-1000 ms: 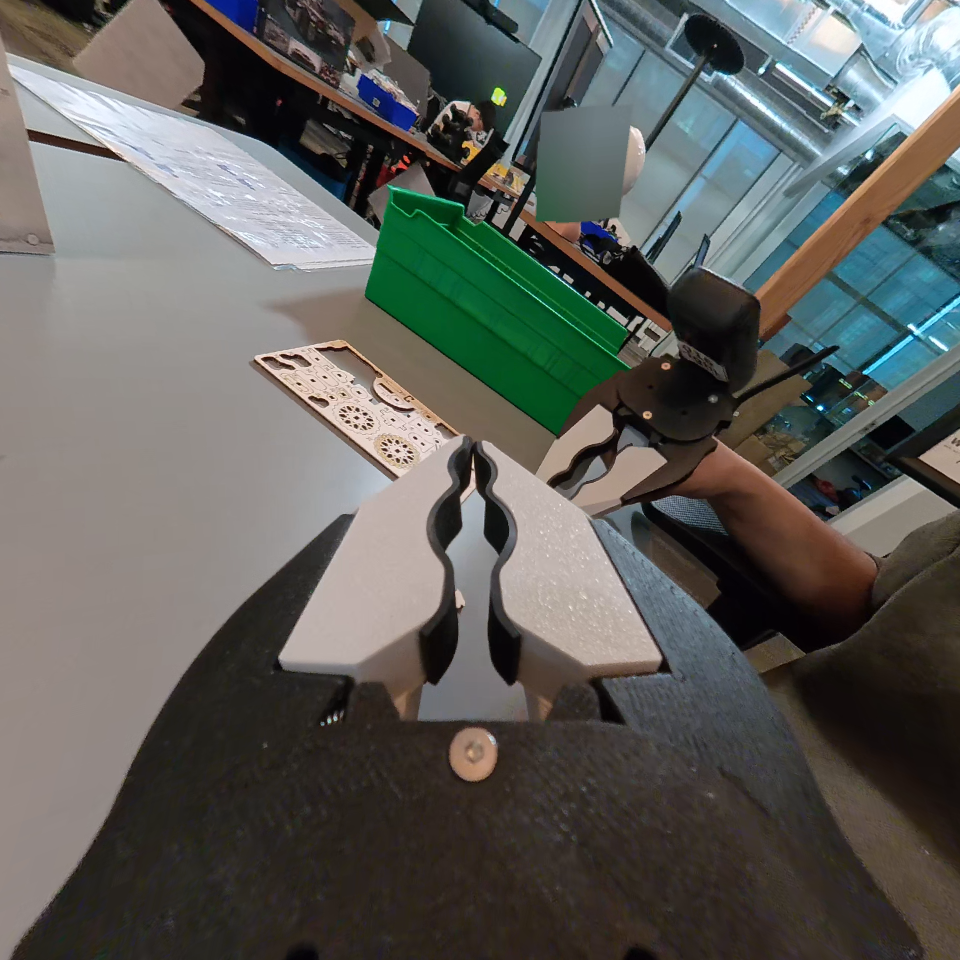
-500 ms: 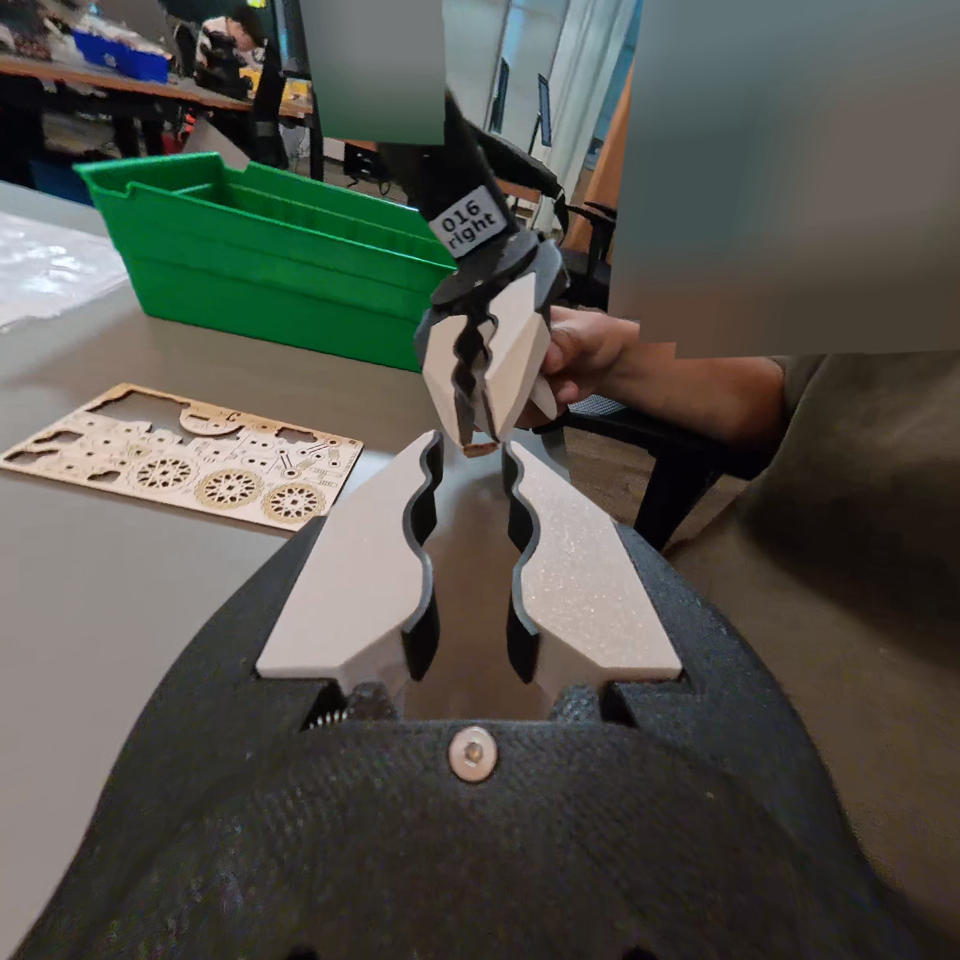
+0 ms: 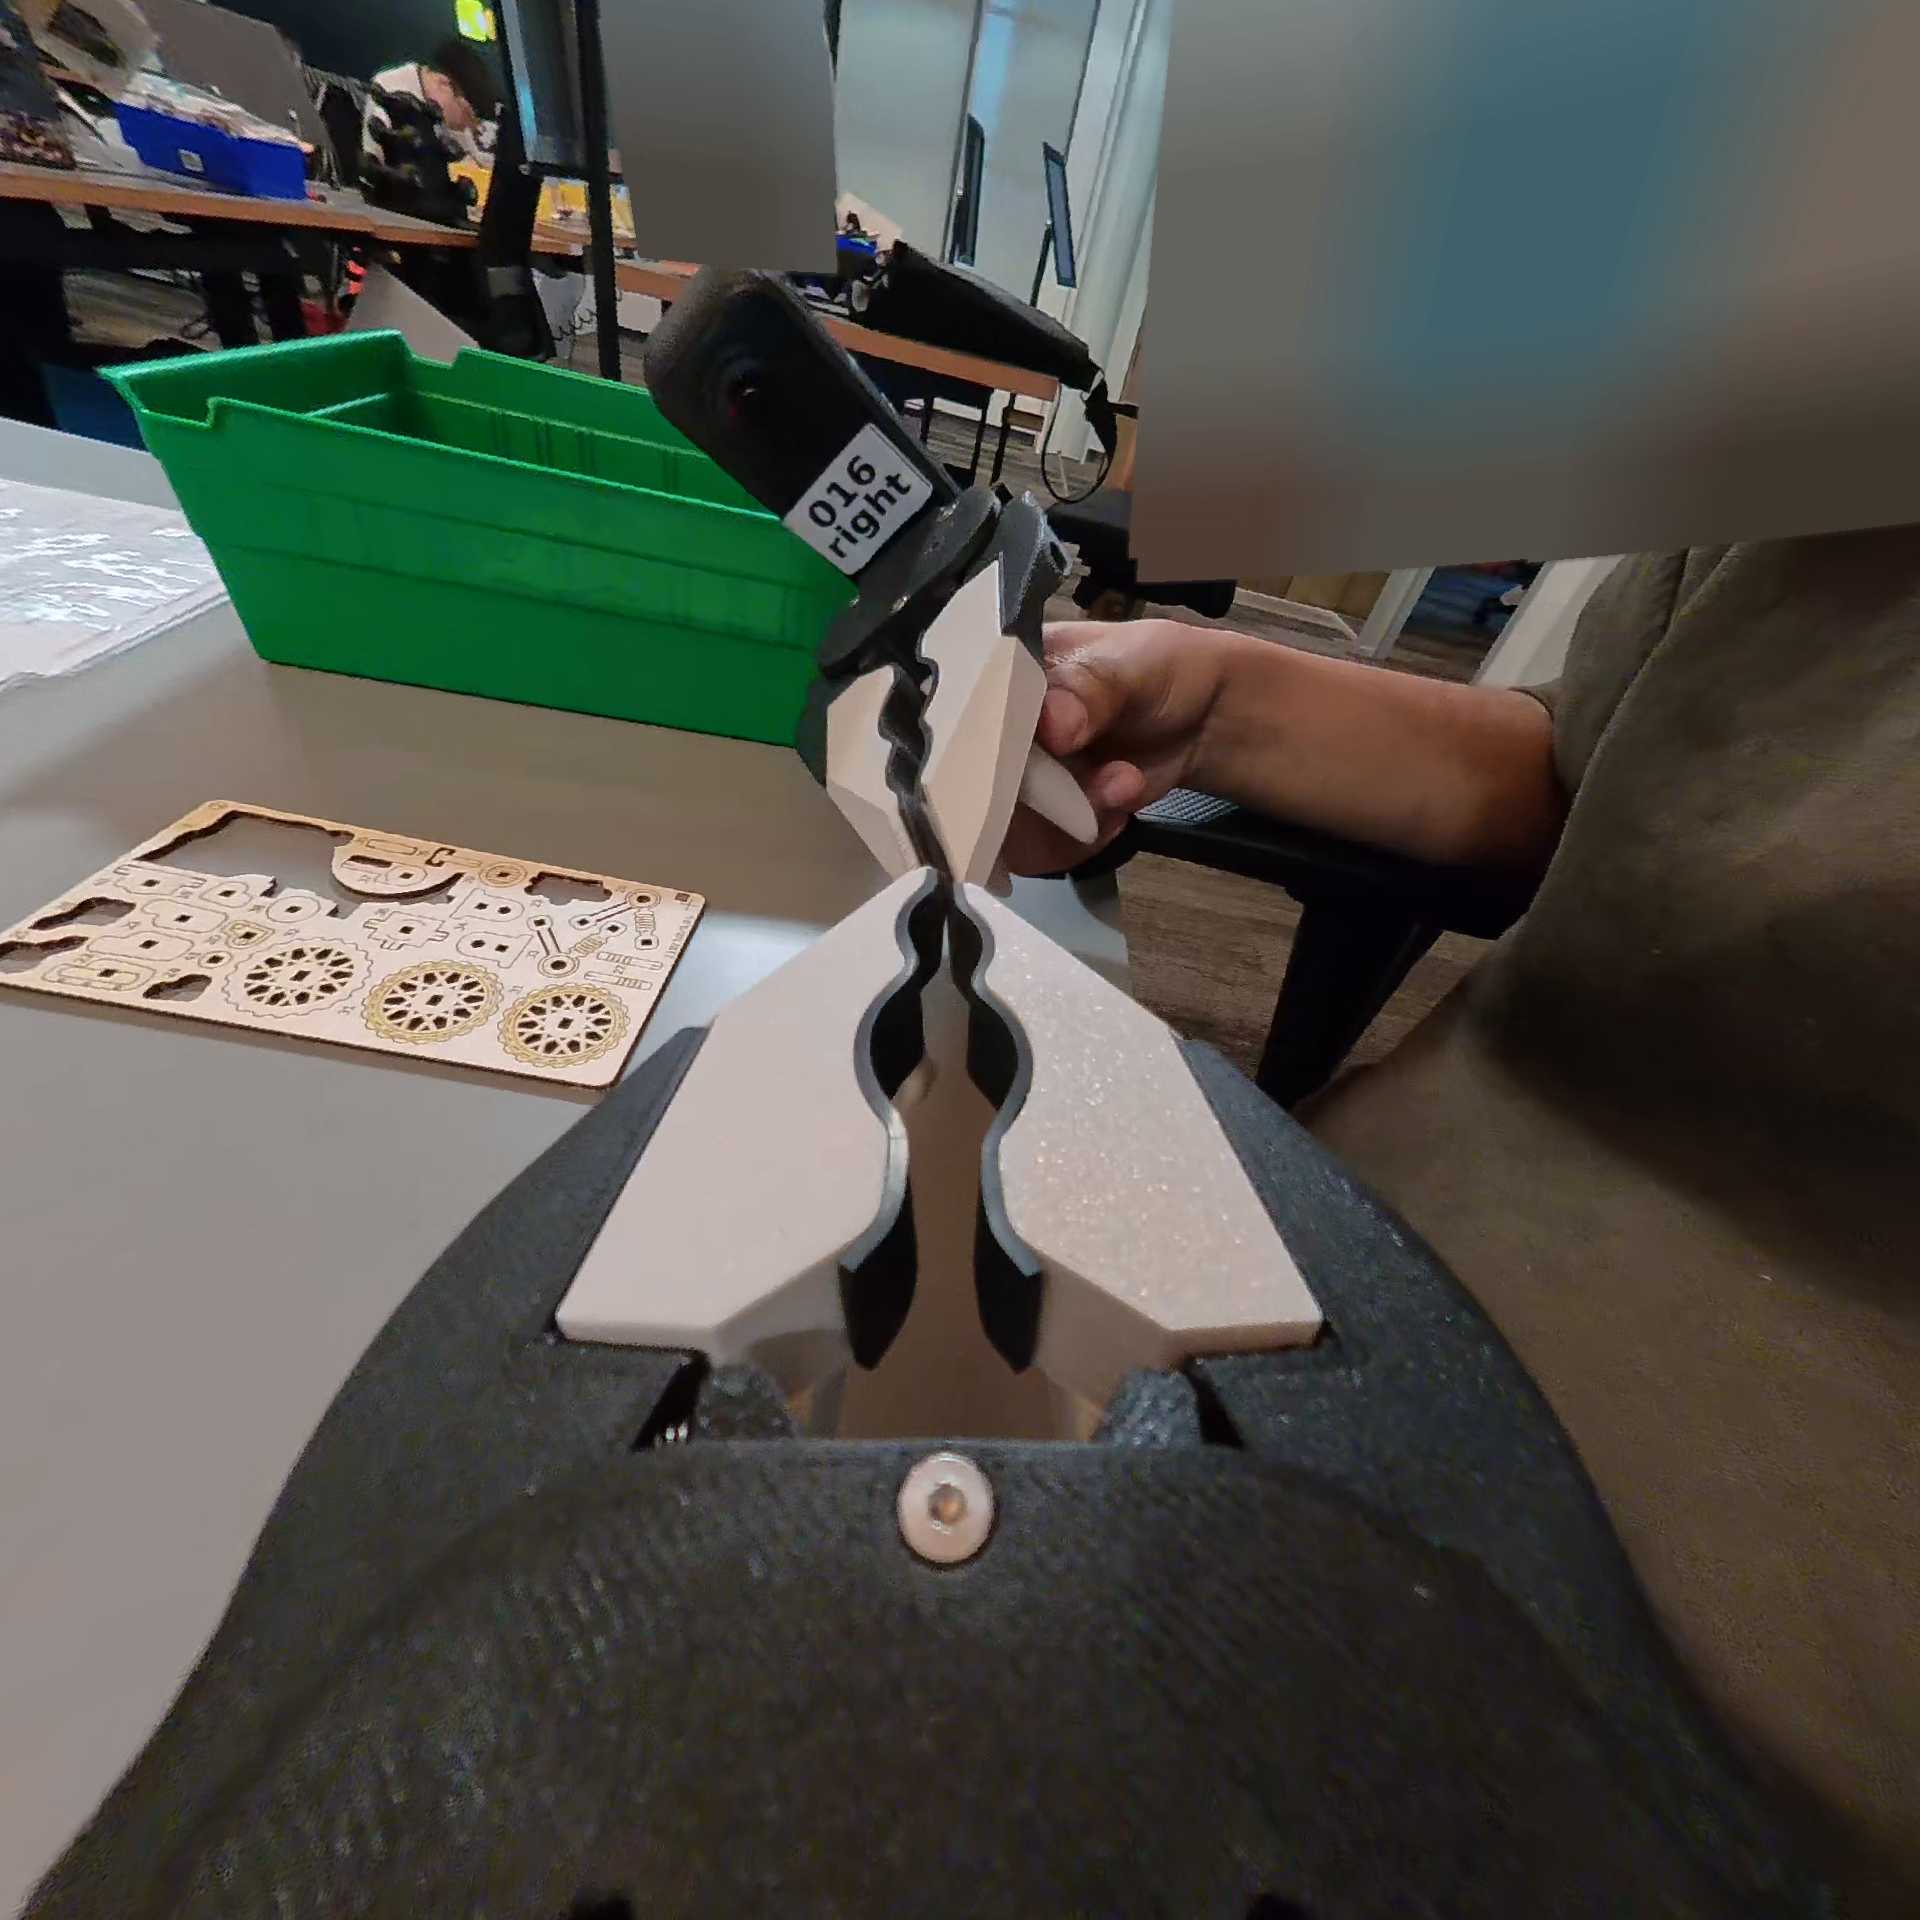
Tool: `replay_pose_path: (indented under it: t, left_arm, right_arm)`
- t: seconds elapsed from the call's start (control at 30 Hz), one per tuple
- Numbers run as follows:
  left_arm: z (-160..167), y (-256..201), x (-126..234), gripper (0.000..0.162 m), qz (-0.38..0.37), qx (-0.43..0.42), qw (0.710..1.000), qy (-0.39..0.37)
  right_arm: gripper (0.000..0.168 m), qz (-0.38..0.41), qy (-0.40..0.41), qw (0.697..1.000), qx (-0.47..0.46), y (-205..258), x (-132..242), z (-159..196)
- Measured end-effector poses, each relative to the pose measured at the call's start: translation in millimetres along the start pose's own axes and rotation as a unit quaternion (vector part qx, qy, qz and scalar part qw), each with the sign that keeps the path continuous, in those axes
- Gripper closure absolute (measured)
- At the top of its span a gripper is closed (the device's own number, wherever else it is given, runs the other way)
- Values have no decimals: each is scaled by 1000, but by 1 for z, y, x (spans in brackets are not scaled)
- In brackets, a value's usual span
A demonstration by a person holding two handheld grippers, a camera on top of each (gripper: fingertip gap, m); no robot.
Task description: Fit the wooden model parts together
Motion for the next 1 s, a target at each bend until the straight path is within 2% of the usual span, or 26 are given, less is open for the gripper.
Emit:
replay_pose_path:
  t: [0.1,0.23,0.37,0.5,0.67,0.8,0.93,1.0]
  left_arm:
    - [-1,1,0,162,-1,13,1000,-5]
    - [-2,18,7,162,-64,34,997,-10]
    - [-12,43,28,162,-129,109,983,-75]
    - [-17,60,46,162,-144,184,963,-132]
    - [-16,59,45,162,-147,181,964,-127]
    - [-14,55,39,162,-142,170,969,-110]
    - [-13,54,38,162,-140,170,970,-106]
    - [-12,55,38,162,-140,174,969,-106]
  right_arm:
    - [168,23,9,1000,3,-4,1,1]
    - [168,79,17,996,38,-7,7,-1]
    - [163,140,27,985,96,-9,4,-3]
    - [157,191,80,960,190,-7,-15,7]
    - [150,214,176,919,282,-3,-54,33]
    - [145,262,240,873,332,-11,-65,46]
    - [147,257,236,886,304,-14,-76,49]
    - [161,269,237,883,303,-17,-77,48]
Point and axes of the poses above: each gripper's, where its closed fingertips meet, x back along the fingers, z out of its underside, y = z × x across the jaws, the point moved 8 cm from there along x, back along the fingers, and after that the axes turned 8 degrees about -y, right-handed, at the moved point
